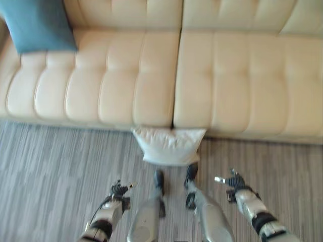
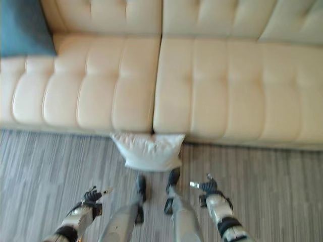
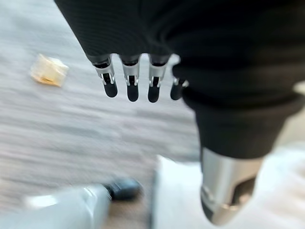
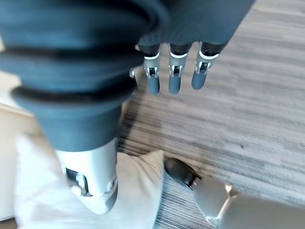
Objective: Pick up all the scattered cushions and arrange them neatly on the sofa.
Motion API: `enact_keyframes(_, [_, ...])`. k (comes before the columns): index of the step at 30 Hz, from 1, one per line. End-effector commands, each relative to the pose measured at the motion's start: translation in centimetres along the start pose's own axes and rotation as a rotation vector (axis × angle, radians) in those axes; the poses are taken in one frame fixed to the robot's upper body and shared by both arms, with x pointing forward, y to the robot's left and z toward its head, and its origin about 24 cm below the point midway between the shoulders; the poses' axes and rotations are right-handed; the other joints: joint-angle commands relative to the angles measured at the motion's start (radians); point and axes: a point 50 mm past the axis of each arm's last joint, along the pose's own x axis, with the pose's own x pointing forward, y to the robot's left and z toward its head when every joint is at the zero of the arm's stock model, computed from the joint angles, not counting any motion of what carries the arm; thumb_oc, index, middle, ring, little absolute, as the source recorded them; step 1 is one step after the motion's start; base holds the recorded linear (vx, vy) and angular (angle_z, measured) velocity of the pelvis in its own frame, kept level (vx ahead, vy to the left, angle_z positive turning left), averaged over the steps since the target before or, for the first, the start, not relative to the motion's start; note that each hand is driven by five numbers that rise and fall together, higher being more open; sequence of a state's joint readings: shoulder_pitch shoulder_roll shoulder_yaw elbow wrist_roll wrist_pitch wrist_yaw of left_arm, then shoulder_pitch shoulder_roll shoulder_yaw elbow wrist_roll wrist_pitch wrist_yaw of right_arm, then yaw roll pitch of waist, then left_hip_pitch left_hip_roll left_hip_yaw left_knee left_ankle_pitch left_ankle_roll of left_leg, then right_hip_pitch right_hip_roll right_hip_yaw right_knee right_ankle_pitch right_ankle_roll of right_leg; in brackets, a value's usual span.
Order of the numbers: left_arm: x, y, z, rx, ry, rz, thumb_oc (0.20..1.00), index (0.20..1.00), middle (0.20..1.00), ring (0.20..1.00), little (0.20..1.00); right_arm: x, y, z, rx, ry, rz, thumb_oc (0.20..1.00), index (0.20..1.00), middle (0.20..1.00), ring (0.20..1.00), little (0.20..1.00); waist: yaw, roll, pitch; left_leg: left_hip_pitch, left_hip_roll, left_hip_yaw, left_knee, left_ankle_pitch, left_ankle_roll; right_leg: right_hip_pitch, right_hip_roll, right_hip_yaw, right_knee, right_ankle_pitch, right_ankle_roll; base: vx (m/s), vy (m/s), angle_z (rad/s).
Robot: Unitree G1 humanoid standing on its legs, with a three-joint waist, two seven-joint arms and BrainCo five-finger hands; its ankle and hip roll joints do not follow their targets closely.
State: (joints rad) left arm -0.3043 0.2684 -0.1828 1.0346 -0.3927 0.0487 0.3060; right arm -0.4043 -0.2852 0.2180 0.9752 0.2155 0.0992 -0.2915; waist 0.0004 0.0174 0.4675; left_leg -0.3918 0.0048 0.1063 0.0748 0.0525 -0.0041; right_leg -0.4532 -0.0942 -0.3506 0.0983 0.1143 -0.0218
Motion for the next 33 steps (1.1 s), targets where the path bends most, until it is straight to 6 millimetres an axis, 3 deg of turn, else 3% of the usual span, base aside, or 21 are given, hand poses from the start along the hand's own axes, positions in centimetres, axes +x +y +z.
enact_keyframes(1, [1.0, 2.8, 6.0, -0.034, -0.153, 0.151, 1.000, 1.000, 1.000, 1.000, 1.000, 1.0, -2.5, 4.8, 0.089, -0.112, -0.140, 1.000, 1.000, 1.000, 1.000, 1.000, 0.000, -0.012, -0.001, -0.144, 0.033, -0.002, 0.138, -0.065, -0.033, -0.073, -0.111, 0.151, 0.152, -0.147, 0.115, -0.05, 0.042, 0.19])
enact_keyframes(2, [1.1, 3.5, 8.5, -0.031, -0.210, 0.181, 1.000, 1.000, 1.000, 1.000, 1.000, 1.2, -3.4, 6.8, 0.113, -0.152, -0.177, 1.000, 1.000, 1.000, 1.000, 1.000, -0.002, -0.012, 0.007, -0.206, 0.034, -0.006, 0.169, -0.067, -0.033, -0.128, -0.116, 0.156, 0.172, -0.146, 0.115, -0.07, 0.090, 0.24])
enact_keyframes(3, [0.7, 5.0, 13.7, -0.029, -0.326, 0.249, 1.000, 1.000, 1.000, 1.000, 1.000, 1.2, -4.7, 11.0, 0.177, -0.239, -0.221, 1.000, 1.000, 1.000, 1.000, 1.000, -0.005, -0.019, 0.042, -0.290, 0.042, -0.004, 0.216, -0.075, -0.034, -0.206, -0.123, 0.160, 0.207, -0.146, 0.117, -0.06, 0.068, 0.11])
enact_keyframes(4, [0.7, 5.0, 13.8, -0.030, -0.328, 0.249, 1.000, 1.000, 1.000, 1.000, 1.000, 1.2, -4.8, 11.1, 0.179, -0.241, -0.221, 1.000, 1.000, 1.000, 1.000, 1.000, -0.005, -0.019, 0.038, -0.299, 0.041, -0.004, 0.219, -0.074, -0.033, -0.215, -0.123, 0.161, 0.209, -0.145, 0.117, -0.02, 0.080, 0.07])
enact_keyframes(5, [-0.8, 6.4, 20.1, -0.015, -0.488, 0.323, 1.000, 1.000, 1.000, 1.000, 1.000, 0.8, -6.1, 15.3, 0.266, -0.331, -0.258, 1.000, 1.000, 1.000, 1.000, 1.000, -0.011, -0.019, 0.052, -0.403, 0.044, -0.010, 0.250, -0.075, -0.038, -0.317, -0.129, 0.171, 0.241, -0.145, 0.120, 0.02, 0.053, 0.06])
enact_keyframes(9, [-4.6, 6.8, 28.4, -0.055, -0.720, 0.387, 1.000, 1.000, 1.000, 1.000, 1.000, -1.3, -5.9, 22.1, 0.330, -0.524, -0.240, 1.000, 1.000, 1.000, 1.000, 1.000, -0.020, -0.030, 0.052, -0.584, 0.043, -0.023, 0.315, -0.081, -0.040, -0.507, -0.137, 0.195, 0.306, -0.151, 0.117, 0.06, 0.049, 0.06])
enact_keyframes(10, [-5.4, 6.6, 29.7, -0.065, -0.755, 0.384, 1.000, 1.000, 1.000, 1.000, 1.000, -2.1, -5.5, 23.8, 0.331, -0.578, -0.221, 1.000, 1.000, 1.000, 1.000, 1.000, -0.020, -0.034, 0.052, -0.624, 0.040, -0.024, 0.341, -0.087, -0.039, -0.551, -0.138, 0.202, 0.331, -0.155, 0.116, 0.08, 0.072, -0.01])
enact_keyframes(11, [-7.4, 5.1, 32.4, -0.095, -0.842, 0.354, 1.000, 1.000, 1.000, 1.000, 1.000, -3.8, -5.0, 27.0, 0.324, -0.688, -0.194, 1.000, 1.000, 1.000, 1.000, 1.000, -0.025, -0.037, 0.052, -0.705, 0.030, -0.025, 0.386, -0.090, -0.031, -0.634, -0.142, 0.215, 0.369, -0.156, 0.110, 0.07, 0.057, 0.00])
enact_keyframes(12, [-7.3, 5.0, 32.3, -0.093, -0.840, 0.354, 1.000, 1.000, 1.000, 1.000, 1.000, -3.8, -5.0, 26.9, 0.323, -0.686, -0.193, 1.000, 1.000, 1.000, 1.000, 1.000, -0.025, -0.037, 0.052, -0.699, 0.031, -0.026, 0.387, -0.098, -0.035, -0.629, -0.141, 0.218, 0.373, -0.164, 0.113, 0.09, 0.058, 0.01])
enact_keyframes(14, [-9.1, 2.4, 34.1, -0.068, -0.919, 0.287, 1.000, 1.000, 1.000, 1.000, 1.000, -6.2, -3.1, 30.1, 0.319, -0.815, -0.119, 1.000, 1.000, 1.000, 1.000, 1.000, -0.029, -0.043, 0.052, -0.763, 0.022, -0.032, 0.430, -0.110, -0.032, -0.696, -0.138, 0.233, 0.404, -0.170, 0.109, 0.06, 0.033, 0.00])
enact_keyframes(15, [-9.1, 2.4, 34.2, -0.069, -0.921, 0.287, 1.000, 1.000, 1.000, 1.000, 1.000, -6.3, -3.2, 30.2, 0.320, -0.817, -0.120, 1.000, 1.000, 1.000, 1.000, 1.000, -0.029, -0.044, 0.052, -0.769, 0.023, -0.031, 0.435, -0.111, -0.032, -0.703, -0.138, 0.235, 0.408, -0.171, 0.109, 0.00, 0.000, 0.00])
enact_keyframes(17, [-10.5, -0.1, 35.3, -0.051, -0.973, 0.209, 1.000, 1.000, 1.000, 1.000, 1.000, -8.0, -1.8, 32.2, 0.315, -0.896, -0.071, 1.000, 1.000, 1.000, 1.000, 1.000, -0.035, -0.045, 0.052, -0.805, 0.018, -0.031, 0.460, -0.119, -0.029, -0.740, -0.140, 0.246, 0.427, -0.174, 0.108, 0.02, 0.017, 0.00])
enact_keyframes(18, [-11.3, -1.6, 35.7, -0.065, -0.996, 0.149, 1.000, 1.000, 1.000, 1.000, 1.000, -8.9, -1.3, 33.2, 0.314, -0.930, -0.050, 0.799, 0.799, 0.799, 0.799, 0.799, -0.036, -0.046, 0.052, -0.821, 0.016, -0.029, 0.468, -0.121, -0.029, -0.757, -0.139, 0.249, 0.433, -0.174, 0.108, 0.00, 0.000, 0.00])
enact_keyframes(19, [-11.9, -2.7, 36.0, -0.070, -1.012, 0.105, 1.000, 1.000, 1.000, 1.000, 1.000, -9.3, -1.1, 33.6, 0.315, -0.942, -0.043, 0.451, 0.451, 0.451, 0.451, 0.451, -0.038, -0.043, 0.052, -0.831, 0.013, -0.031, 0.471, -0.122, -0.028, -0.768, -0.139, 0.254, 0.436, -0.174, 0.109, 0.00, 0.000, 0.00])
enact_keyframes(20, [-12.2, -4.0, 35.8, -0.079, -1.011, 0.045, 1.000, 1.000, 1.000, 1.000, 1.000, -9.7, -0.6, 34.0, 0.318, -0.955, -0.029, 0.357, 0.357, 0.357, 0.357, 0.357, -0.037, -0.043, 0.052, -0.830, 0.011, -0.031, 0.470, -0.125, -0.029, -0.770, -0.138, 0.257, 0.436, -0.176, 0.110, 0.00, 0.000, 0.00])
enact_keyframes(21, [-13.0, -5.2, 36.1, -0.090, -1.026, -0.006, 1.000, 1.000, 1.000, 1.000, 1.000, -10.2, -0.5, 34.5, 0.334, -0.971, -0.020, 0.200, 0.200, 0.200, 0.200, 0.200, -0.038, -0.042, 0.052, -0.848, 0.007, -0.032, 0.475, -0.121, -0.028, -0.788, -0.138, 0.262, 0.439, -0.171, 0.109, 0.00, 0.012, 0.05])
enact_keyframes(26, [-15.9, -10.3, 36.1, -0.195, -1.025, -0.296, 1.000, 1.000, 1.000, 1.000, 1.000, -12.0, 0.2, 36.1, 0.366, -1.038, 0.017, 0.200, 0.200, 0.200, 0.200, 0.200, -0.044, -0.043, 0.052, -0.870, -0.002, -0.034, 0.482, -0.118, -0.026, -0.816, -0.129, 0.278, 0.434, -0.163, 0.113, 0.00, 0.001, 0.01])
enact_keyframes(27, [-15.9, -10.3, 36.1, -0.196, -1.025, -0.297, 0.956, 0.956, 0.956, 0.956, 0.956, -12.0, 0.2, 36.1, 0.365, -1.038, 0.017, 0.200, 0.200, 0.200, 0.200, 0.200, -0.043, -0.043, 0.052, -0.870, -0.001, -0.034, 0.483, -0.118, -0.026, -0.817, -0.128, 0.279, 0.434, -0.163, 0.113, 0.01, -0.021, 0.03])
enact_keyframes(28, [-16.8, -12.1, 35.4, -0.296, -0.984, -0.448, 0.200, 0.200, 0.200, 0.200, 0.200, -12.7, 0.7, 36.3, 0.410, -1.060, 0.065, 0.200, 0.200, 0.200, 0.200, 0.200, -0.045, -0.046, 0.052, -0.857, 0.000, -0.034, 0.475, -0.121, -0.027, -0.805, -0.124, 0.280, 0.427, -0.163, 0.114, 0.00, 0.000, 0.00])
enact_keyframes(29, [-17.2, -13.2, 34.9, -0.376, -0.941, -0.557, 0.200, 0.200, 0.200, 0.200, 0.200, -13.2, 1.1, 36.4, 0.468, -1.073, 0.108, 0.200, 0.200, 0.200, 0.200, 0.200, -0.051, -0.047, 0.052, -0.852, -0.003, -0.032, 0.471, -0.113, -0.028, -0.802, -0.119, 0.283, 0.423, -0.154, 0.115, 0.00, 0.000, 0.00])
enact_keyframes(33, [-17.8, -14.2, 34.2, -0.395, -0.927, -0.646, 0.200, 0.200, 0.200, 0.200, 0.200, -12.9, 1.7, 35.7, 0.516, -1.055, 0.146, 0.200, 0.200, 0.200, 0.200, 0.200, -0.056, -0.047, 0.045, -0.815, 0.000, -0.027, 0.439, -0.106, -0.029, -0.770, -0.110, 0.288, 0.387, -0.140, 0.117, 0.00, 0.000, -0.05])
